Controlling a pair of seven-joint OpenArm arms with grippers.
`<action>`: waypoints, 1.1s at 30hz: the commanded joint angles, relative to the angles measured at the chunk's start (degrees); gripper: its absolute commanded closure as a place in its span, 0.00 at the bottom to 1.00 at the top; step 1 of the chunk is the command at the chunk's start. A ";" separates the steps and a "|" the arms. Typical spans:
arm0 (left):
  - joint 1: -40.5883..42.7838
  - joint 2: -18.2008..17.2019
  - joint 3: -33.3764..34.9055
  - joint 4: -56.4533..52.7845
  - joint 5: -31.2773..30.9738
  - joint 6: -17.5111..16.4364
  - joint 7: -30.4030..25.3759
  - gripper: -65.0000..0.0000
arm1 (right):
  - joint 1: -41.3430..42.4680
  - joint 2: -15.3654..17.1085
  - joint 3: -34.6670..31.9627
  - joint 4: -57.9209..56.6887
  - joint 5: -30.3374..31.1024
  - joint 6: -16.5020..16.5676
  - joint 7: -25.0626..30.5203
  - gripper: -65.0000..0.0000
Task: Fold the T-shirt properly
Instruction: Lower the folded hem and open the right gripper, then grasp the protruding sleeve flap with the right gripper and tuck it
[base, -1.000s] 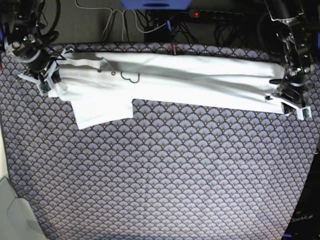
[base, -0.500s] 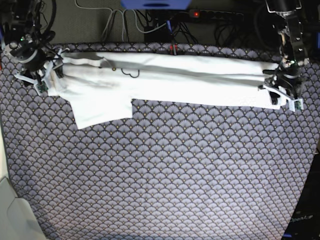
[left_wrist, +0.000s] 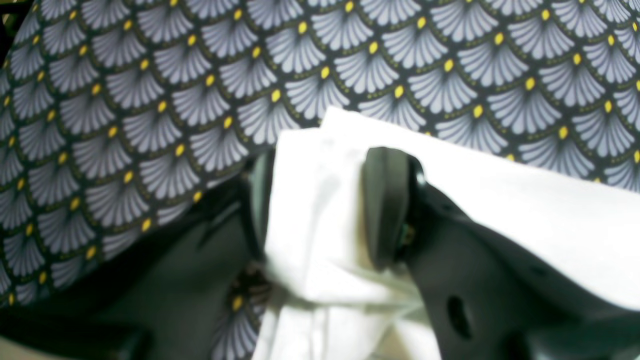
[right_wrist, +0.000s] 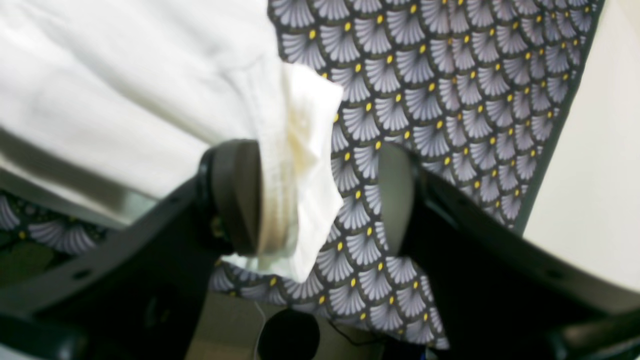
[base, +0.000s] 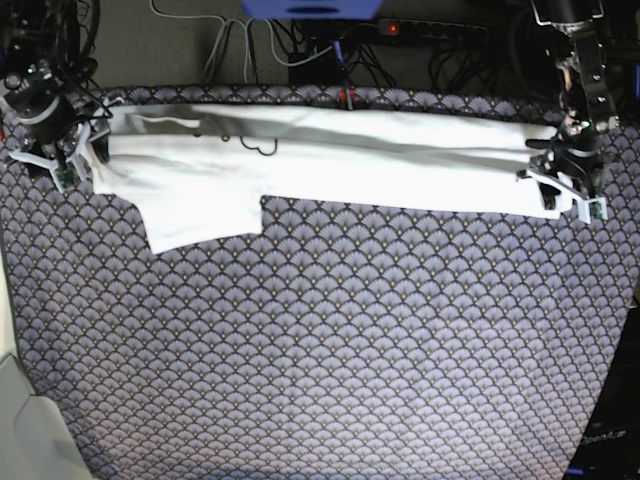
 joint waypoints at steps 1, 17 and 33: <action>-0.34 -1.02 -0.26 0.78 -0.13 0.08 -1.22 0.58 | 0.03 1.48 0.53 1.01 0.14 -0.45 0.70 0.44; 0.36 -1.29 -0.43 1.30 -0.13 0.08 -1.22 0.58 | 1.08 2.27 0.70 1.10 0.41 -0.45 -3.25 0.44; 0.36 -0.76 -0.61 1.39 -0.13 0.25 -1.22 0.58 | 10.40 -2.74 1.76 3.38 0.41 -0.45 -3.17 0.44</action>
